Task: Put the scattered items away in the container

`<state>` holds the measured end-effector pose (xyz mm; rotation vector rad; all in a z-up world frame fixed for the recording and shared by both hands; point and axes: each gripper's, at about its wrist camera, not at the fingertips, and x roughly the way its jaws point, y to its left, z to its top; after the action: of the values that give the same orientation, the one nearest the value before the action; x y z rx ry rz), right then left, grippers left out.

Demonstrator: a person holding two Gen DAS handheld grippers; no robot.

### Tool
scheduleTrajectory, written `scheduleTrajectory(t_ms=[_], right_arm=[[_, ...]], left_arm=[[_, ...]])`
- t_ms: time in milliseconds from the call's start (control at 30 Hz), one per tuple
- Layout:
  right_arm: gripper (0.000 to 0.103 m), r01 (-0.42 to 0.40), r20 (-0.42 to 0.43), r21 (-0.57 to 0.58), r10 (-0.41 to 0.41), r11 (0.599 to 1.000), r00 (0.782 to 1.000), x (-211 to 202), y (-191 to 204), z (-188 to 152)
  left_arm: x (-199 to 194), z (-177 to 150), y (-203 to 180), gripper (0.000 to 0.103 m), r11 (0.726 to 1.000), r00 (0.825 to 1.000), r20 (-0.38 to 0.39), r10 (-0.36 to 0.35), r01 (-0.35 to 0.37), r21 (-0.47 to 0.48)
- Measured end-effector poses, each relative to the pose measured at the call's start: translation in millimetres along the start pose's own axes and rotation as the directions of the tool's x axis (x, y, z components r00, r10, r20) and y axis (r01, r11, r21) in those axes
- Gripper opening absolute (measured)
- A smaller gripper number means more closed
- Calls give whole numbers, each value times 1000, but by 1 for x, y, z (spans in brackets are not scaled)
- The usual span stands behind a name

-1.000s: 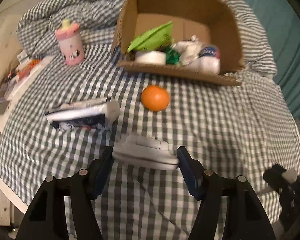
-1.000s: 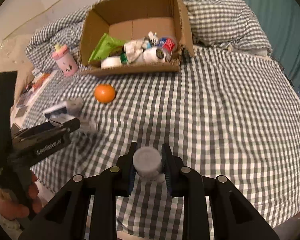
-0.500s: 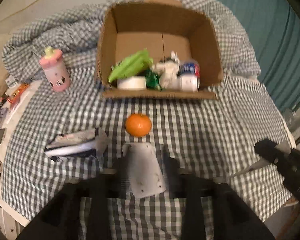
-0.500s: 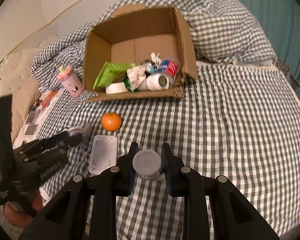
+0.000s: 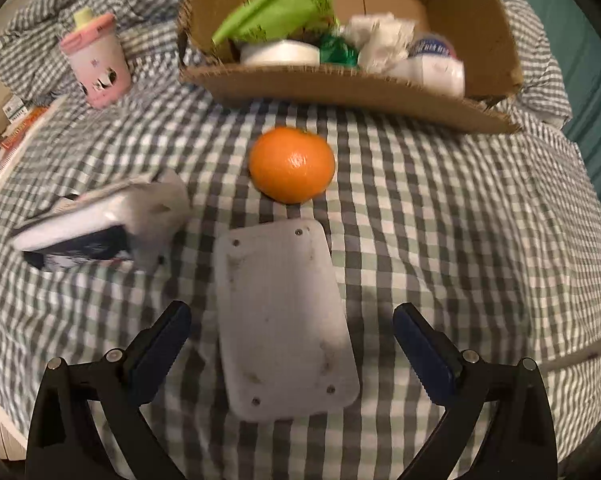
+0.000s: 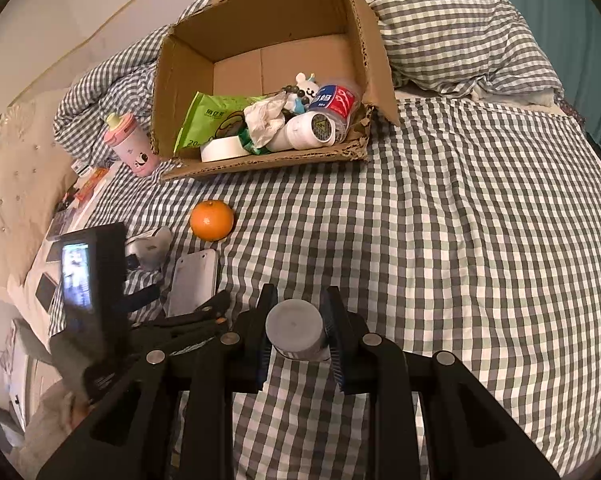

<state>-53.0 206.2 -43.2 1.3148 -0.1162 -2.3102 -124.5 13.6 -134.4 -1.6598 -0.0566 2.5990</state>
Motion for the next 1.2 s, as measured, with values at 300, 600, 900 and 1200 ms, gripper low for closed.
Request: scheduleTrajectory(t_ms=[300, 600, 900, 1200], right_arm=[[23, 1, 8, 2, -1, 1000, 1000, -6, 0, 1], [23, 4, 45, -11, -4, 1000, 999, -26, 10, 2], [23, 12, 78, -24, -11, 1000, 997, -37, 11, 15], [23, 32, 173, -78, -18, 996, 985, -35, 22, 95]], left_arm=[[-16, -5, 11, 67, 1000, 1000, 5, -8, 8, -16], [-80, 6, 6, 66, 999, 991, 134, -23, 18, 38], [-106, 32, -2, 66, 998, 980, 196, -38, 28, 56], [-110, 107, -19, 66, 994, 963, 260, -71, 47, 97]])
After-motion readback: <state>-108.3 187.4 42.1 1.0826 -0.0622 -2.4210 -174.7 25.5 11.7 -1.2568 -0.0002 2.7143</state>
